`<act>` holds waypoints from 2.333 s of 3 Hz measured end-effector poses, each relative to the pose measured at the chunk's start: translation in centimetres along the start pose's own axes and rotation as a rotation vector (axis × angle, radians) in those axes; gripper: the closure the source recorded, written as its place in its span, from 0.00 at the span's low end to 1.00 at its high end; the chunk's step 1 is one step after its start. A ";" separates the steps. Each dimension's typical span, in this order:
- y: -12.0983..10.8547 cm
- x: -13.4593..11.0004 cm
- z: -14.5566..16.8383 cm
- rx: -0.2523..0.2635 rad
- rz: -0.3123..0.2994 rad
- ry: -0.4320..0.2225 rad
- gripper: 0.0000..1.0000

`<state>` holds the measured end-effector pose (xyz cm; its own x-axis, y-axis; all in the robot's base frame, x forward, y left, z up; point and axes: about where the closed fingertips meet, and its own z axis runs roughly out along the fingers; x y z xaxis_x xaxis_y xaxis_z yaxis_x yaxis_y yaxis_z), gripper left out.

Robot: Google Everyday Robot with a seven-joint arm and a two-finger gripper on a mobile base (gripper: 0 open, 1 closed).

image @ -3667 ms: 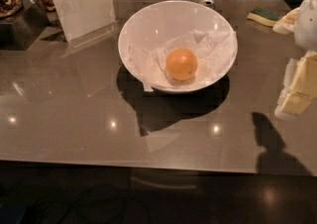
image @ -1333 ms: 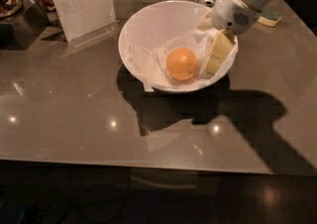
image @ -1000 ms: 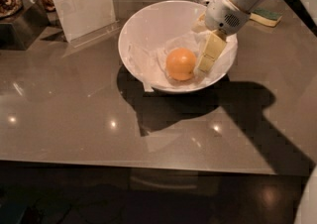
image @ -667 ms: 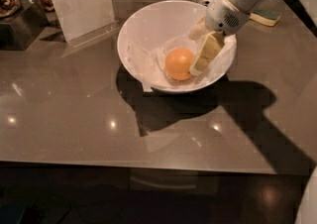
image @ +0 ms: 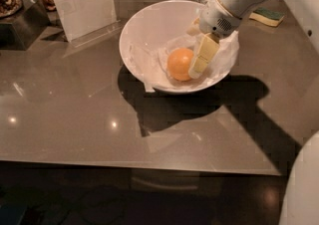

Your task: Pick orange from white bowl

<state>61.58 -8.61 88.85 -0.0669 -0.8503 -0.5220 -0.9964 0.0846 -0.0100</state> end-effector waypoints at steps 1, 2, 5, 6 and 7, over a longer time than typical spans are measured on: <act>-0.9 -0.2 1.4 -0.027 -0.001 -0.010 0.00; -1.4 -0.1 2.8 -0.059 0.009 -0.019 0.03; 0.6 1.6 4.1 -0.095 0.077 -0.046 0.41; 1.1 1.7 4.0 -0.087 0.081 -0.058 0.61; 1.8 1.1 2.9 -0.054 0.064 -0.078 0.85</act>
Offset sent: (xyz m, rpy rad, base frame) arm 0.0170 0.0148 -0.0329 0.0279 0.1036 0.0405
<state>59.87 -7.90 85.74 -0.1278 -0.8012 -0.5846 -0.9918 0.1071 0.0702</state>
